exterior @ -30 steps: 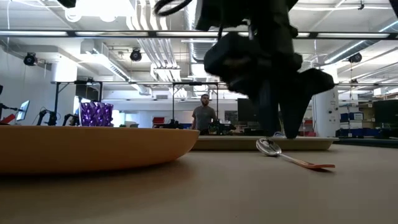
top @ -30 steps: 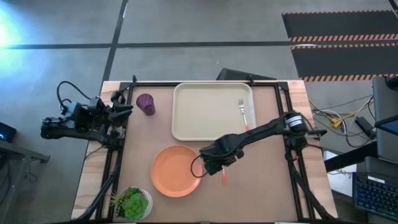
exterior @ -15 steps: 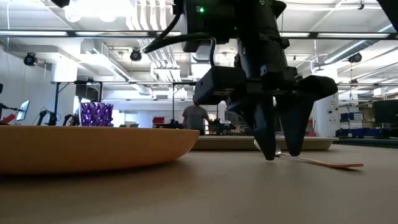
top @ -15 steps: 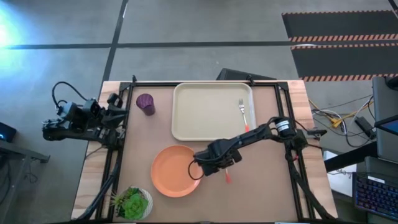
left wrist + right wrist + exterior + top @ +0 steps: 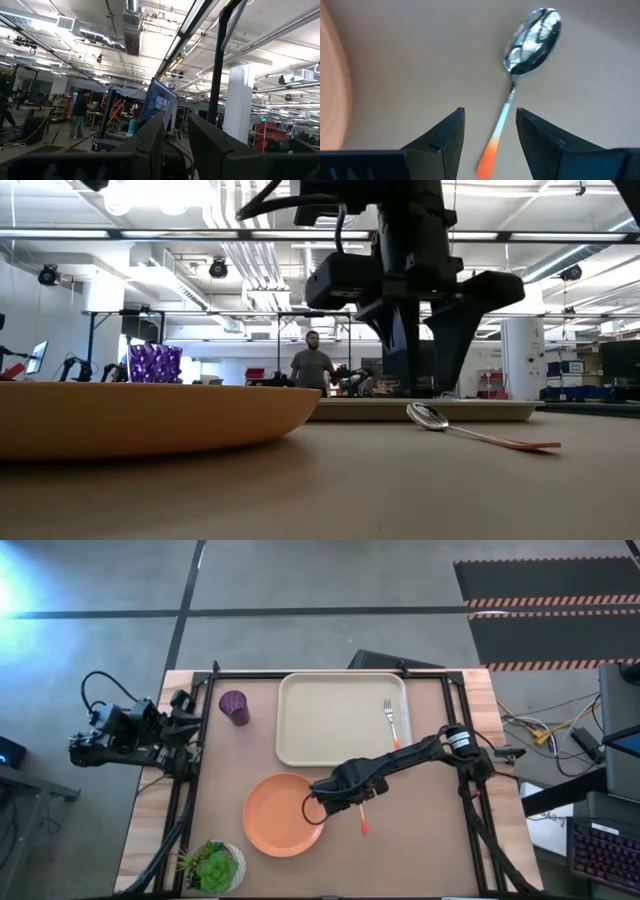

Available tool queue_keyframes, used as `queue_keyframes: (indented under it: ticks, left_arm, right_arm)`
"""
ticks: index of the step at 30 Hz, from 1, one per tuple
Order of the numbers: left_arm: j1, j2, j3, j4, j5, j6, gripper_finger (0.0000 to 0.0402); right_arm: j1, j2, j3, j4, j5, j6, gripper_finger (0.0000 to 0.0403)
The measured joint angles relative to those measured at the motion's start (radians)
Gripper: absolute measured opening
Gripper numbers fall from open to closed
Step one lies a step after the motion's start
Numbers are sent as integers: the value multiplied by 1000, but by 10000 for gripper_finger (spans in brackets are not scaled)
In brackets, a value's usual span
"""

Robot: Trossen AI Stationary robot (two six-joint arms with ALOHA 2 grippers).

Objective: Pick and place plate/cup/fork/spoon on tray
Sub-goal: Put the orange spoon to the left of the orange fork on the white tray

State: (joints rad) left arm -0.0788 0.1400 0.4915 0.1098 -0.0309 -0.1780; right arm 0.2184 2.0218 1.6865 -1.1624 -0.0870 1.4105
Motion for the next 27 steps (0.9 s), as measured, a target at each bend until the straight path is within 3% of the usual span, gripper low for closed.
queue_keyframes:
  ticks: [17, 27]
  left_arm:
    - [0, -1, 0, 1, 3, 0, 73]
    - [0, -1, 2, 1, 6, 0, 73]
  right_arm:
    - [29, 0, -44, -8, -10, 123, 168]
    - [31, 15, -92, 88, -17, 124, 168]
